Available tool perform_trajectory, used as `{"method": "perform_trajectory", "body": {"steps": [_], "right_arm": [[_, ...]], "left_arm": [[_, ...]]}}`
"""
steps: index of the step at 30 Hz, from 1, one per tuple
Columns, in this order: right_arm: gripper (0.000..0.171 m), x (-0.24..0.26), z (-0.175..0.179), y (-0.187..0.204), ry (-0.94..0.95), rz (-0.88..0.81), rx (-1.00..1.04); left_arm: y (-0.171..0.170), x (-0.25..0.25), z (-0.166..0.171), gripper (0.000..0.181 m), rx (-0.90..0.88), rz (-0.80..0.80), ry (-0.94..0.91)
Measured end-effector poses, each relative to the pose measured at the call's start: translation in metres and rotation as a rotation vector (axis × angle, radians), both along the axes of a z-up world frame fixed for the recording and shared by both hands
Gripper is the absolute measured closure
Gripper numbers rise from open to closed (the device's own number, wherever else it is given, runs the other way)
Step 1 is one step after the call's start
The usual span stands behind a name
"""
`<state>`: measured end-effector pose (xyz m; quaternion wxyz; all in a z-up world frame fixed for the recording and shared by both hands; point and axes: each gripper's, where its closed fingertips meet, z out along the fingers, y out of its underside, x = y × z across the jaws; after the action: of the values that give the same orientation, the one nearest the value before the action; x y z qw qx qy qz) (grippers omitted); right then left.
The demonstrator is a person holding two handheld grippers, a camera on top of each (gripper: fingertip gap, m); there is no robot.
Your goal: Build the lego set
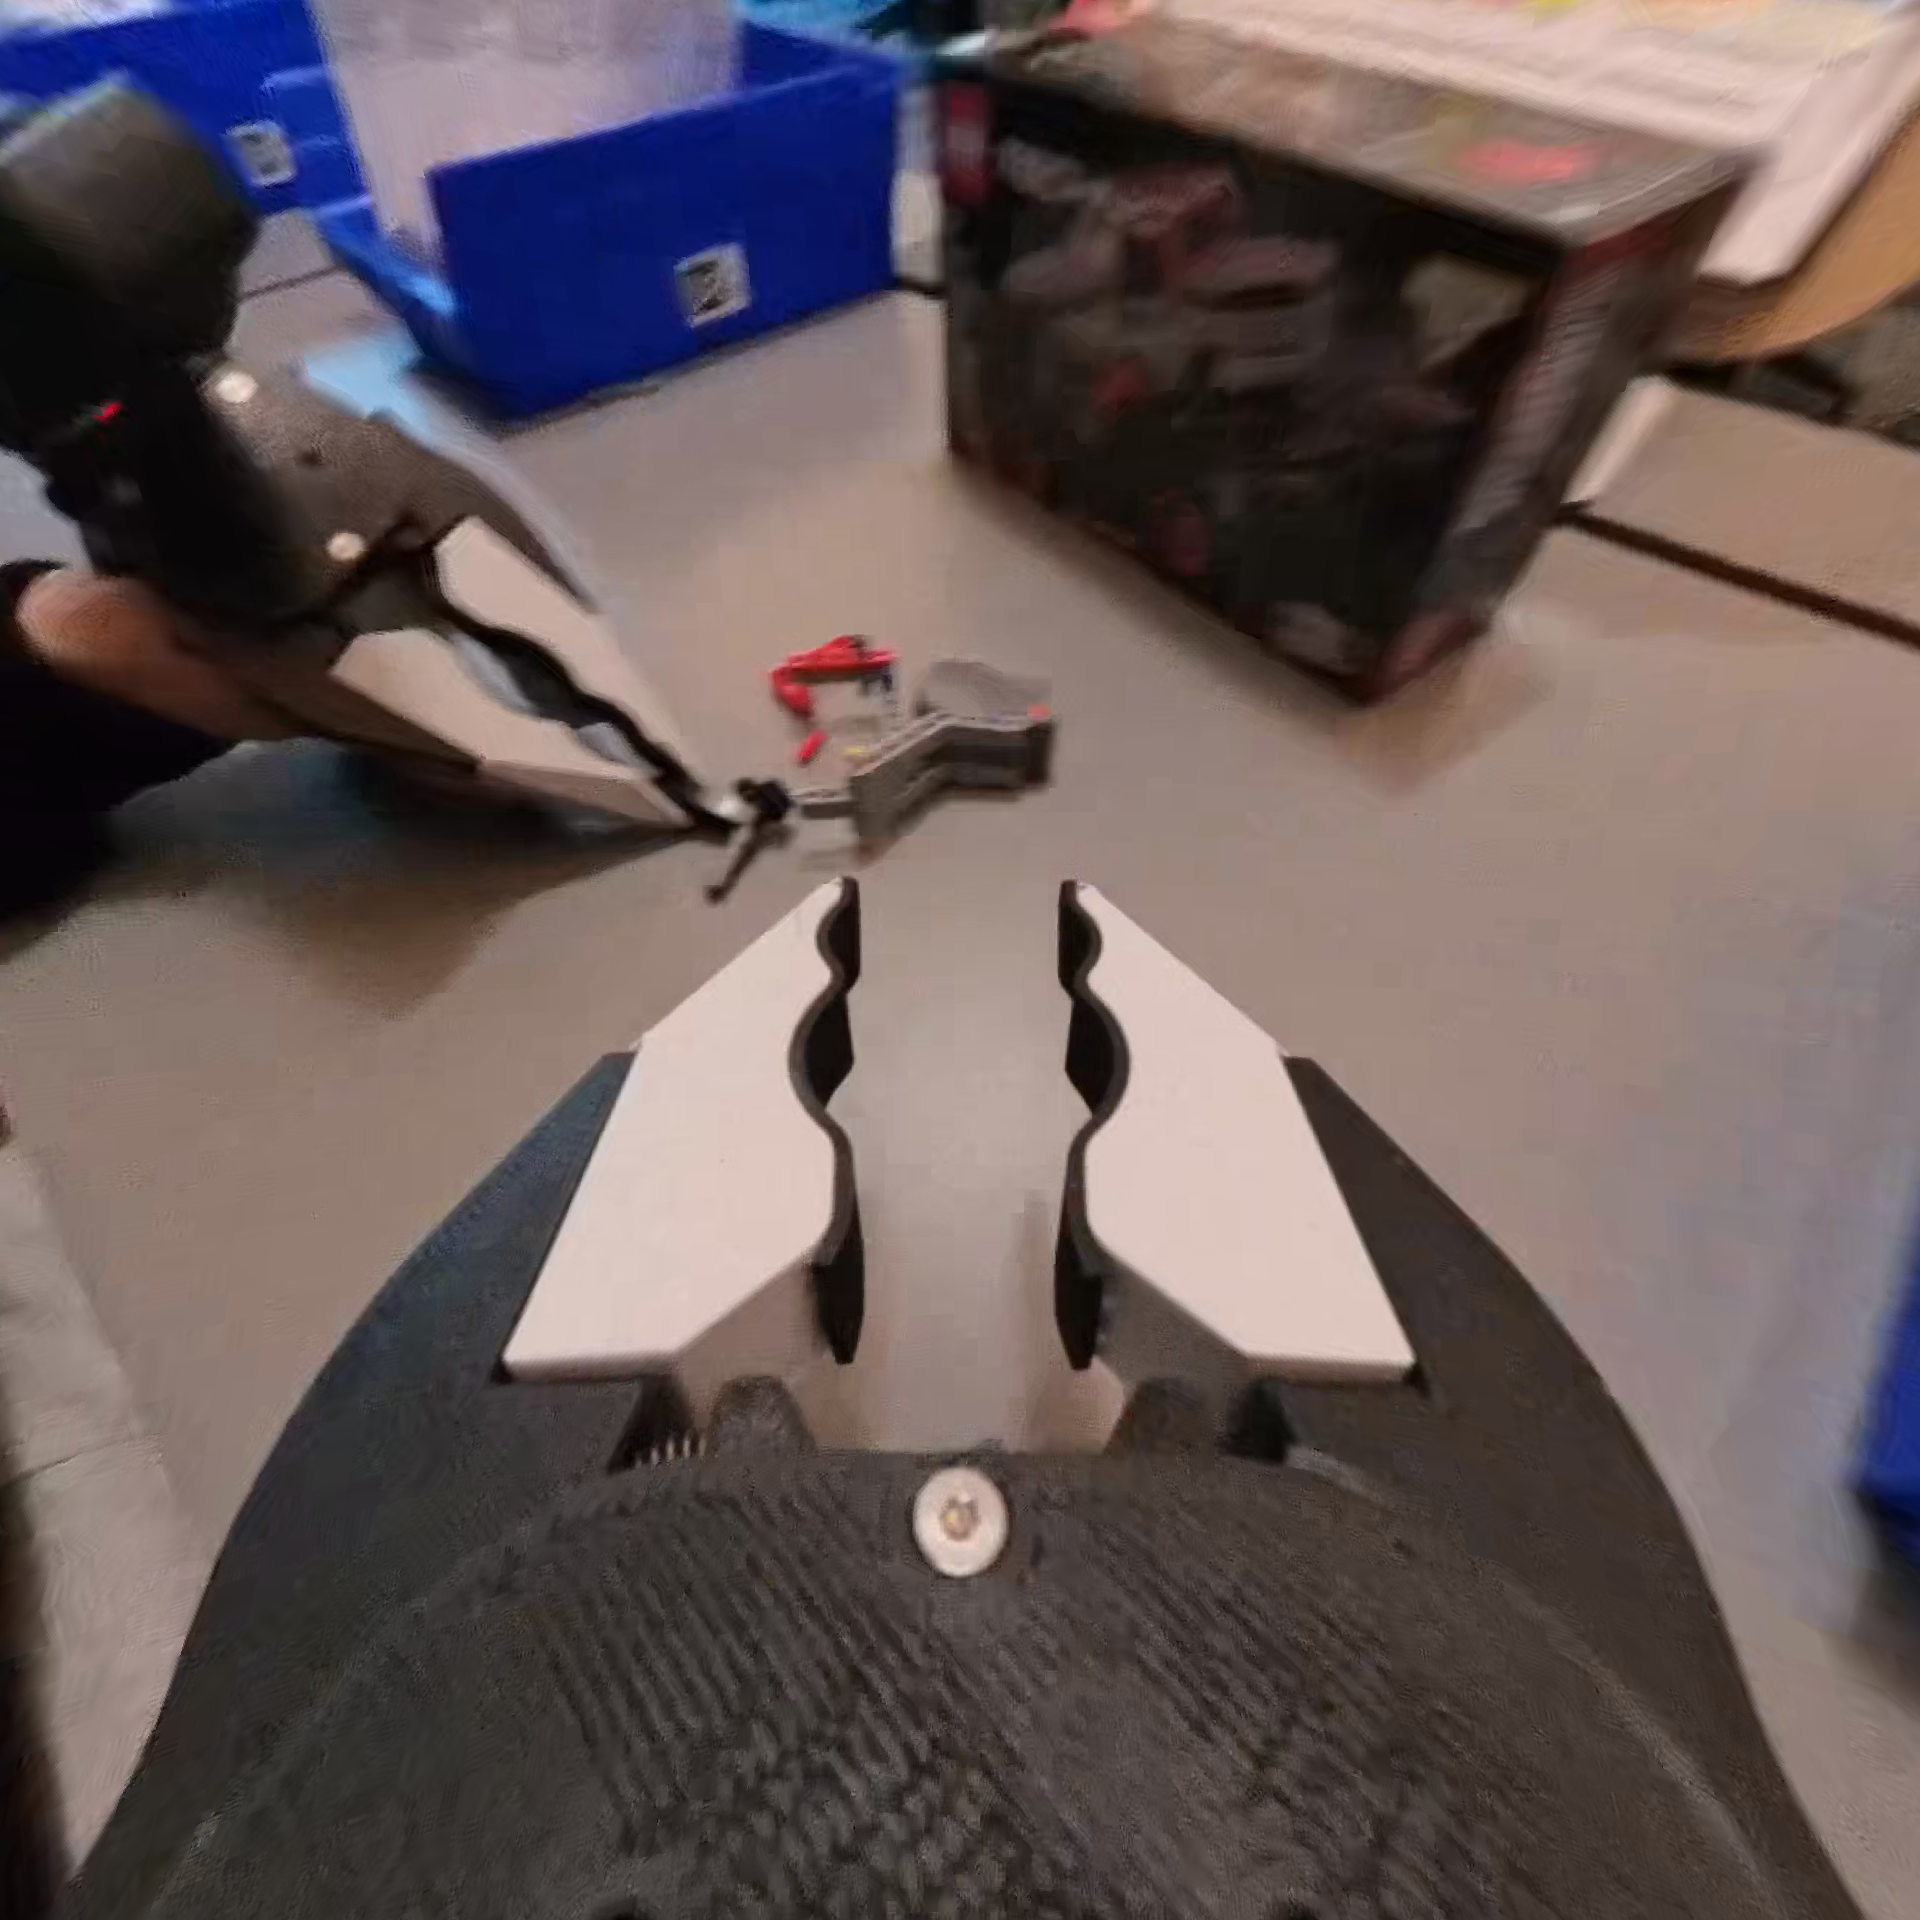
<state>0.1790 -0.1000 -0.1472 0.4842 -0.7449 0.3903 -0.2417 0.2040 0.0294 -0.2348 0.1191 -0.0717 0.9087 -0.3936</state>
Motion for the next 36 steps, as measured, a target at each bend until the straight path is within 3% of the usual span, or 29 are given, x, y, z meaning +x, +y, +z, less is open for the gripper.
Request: {"method": "perform_trajectory", "body": {"steps": [1, 6, 9, 17, 24, 36], "right_arm": [[0.133, -0.003, -0.017, 0.028, 0.036, 0.051, -0.022], [0.135, 0.015, -0.068, 0.088, 0.097, 0.134, -0.137], [0.15, 0.02, -0.057, 0.103, 0.045, 0.152, -0.09], [0.156, 0.024, -0.069, 0.107, 0.118, 0.166, -0.124], [0.165, 0.025, -0.083, 0.119, 0.146, 0.206, -0.231], [0.164, 0.024, -0.089, 0.123, 0.175, 0.136, -0.25]], "left_arm": [[-0.002, 0.002, 0.002, 0.176, -0.012, 0.024, -0.019], [-0.005, 0.004, 0.021, 0.176, -0.126, 0.132, -0.056], [-0.002, 0.003, 0.018, 0.176, -0.125, 0.149, -0.007], [0.0, 0.001, 0.018, 0.176, -0.132, 0.149, 0.012], [0.003, 0.0, 0.002, 0.168, 0.002, 0.143, -0.054], [0.008, 0.008, -0.001, 0.175, 0.002, 0.261, 0.012]]}}
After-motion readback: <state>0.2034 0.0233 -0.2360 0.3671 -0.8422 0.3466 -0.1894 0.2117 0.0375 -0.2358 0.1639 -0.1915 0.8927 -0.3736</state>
